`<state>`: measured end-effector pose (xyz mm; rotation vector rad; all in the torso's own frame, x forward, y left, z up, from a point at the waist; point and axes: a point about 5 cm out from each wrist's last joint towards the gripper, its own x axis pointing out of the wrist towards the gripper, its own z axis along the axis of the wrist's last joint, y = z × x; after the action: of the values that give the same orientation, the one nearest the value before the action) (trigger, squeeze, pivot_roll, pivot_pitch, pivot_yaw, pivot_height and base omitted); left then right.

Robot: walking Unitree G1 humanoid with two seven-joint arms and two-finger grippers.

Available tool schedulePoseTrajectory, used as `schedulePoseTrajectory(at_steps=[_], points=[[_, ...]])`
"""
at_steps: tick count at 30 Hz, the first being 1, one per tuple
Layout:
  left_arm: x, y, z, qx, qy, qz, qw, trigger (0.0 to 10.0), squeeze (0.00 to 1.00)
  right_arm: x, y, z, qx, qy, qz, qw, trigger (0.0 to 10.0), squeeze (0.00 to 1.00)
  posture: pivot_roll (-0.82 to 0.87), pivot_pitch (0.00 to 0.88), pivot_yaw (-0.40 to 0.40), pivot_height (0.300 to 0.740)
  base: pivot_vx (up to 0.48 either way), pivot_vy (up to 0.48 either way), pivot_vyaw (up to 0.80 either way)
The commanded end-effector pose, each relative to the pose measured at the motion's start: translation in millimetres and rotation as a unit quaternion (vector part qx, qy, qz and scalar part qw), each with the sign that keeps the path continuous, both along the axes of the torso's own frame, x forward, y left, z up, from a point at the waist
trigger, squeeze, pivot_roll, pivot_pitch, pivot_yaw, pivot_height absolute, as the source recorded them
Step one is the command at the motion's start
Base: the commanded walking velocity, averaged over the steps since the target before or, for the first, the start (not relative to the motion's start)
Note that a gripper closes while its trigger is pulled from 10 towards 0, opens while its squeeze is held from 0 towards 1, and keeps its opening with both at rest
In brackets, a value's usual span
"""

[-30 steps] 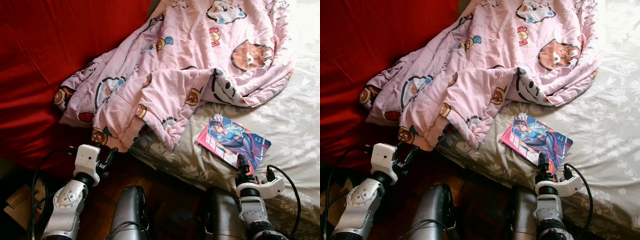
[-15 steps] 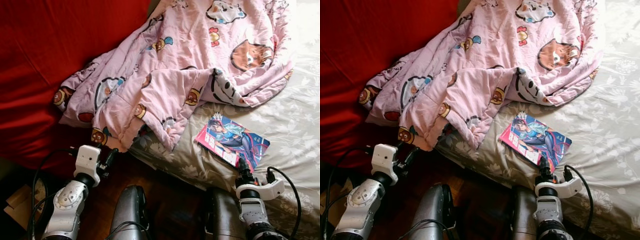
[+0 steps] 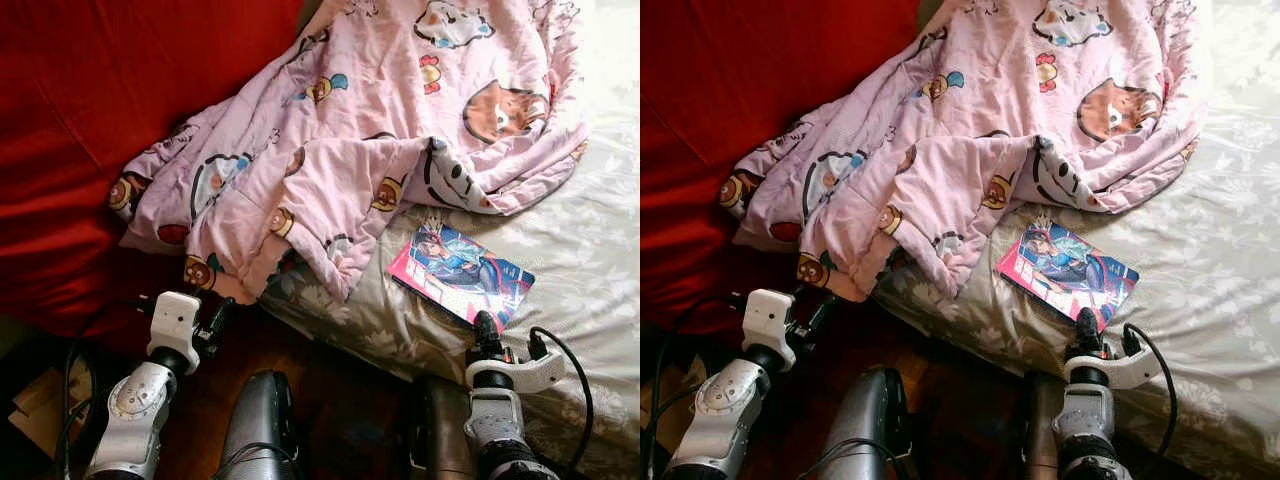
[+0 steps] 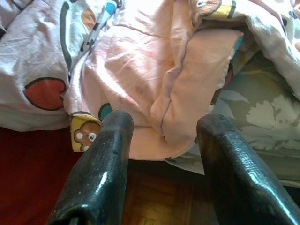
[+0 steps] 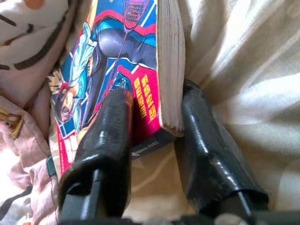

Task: Clean up the room

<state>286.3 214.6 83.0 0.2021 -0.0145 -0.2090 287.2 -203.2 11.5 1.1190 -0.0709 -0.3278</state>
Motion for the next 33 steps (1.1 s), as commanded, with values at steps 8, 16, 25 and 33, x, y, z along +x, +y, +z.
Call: schedulePoseTrajectory(at_steps=[8, 16, 25, 33], points=[[-5.7, 2.1, -13.0, 0.007, 0.021, 0.01, 1.0, 10.0, 0.0, -25.9, -4.9, -12.9, -0.031, 0.037, -0.046, 0.998, 0.0, 0.0, 0.07, 0.279, 0.089, 0.596, 0.0, 0.0, 0.0], [-4.7, 1.6, -15.1, 0.003, 0.018, 0.021, 1.0, 10.0, 0.0, -11.4, -9.6, 23.3, -0.115, -0.015, -0.038, 0.993, 0.0, 0.0, 0.06, 0.265, 0.074, 0.596, 0.0, 0.0, 0.0], [1.6, -0.8, -14.3, -0.027, 0.01, 0.045, 0.999, 10.0, 0.0, 14.6, -6.0, 77.3, -0.313, -0.042, 0.017, 0.949, 10.0, 0.0, 0.03, 0.244, 0.045, 0.596, 0.0, 0.0, 0.0], [7.3, -2.5, -15.2, -0.09, 0.008, 0.08, 0.993, 10.0, 0.0, 31.1, 2.7, 119.4, -0.4, -0.068, 0.054, 0.912, 10.0, 0.0, 0.0, 0.226, 0.01, 0.596, 0.0, 0.0, 0.0]])
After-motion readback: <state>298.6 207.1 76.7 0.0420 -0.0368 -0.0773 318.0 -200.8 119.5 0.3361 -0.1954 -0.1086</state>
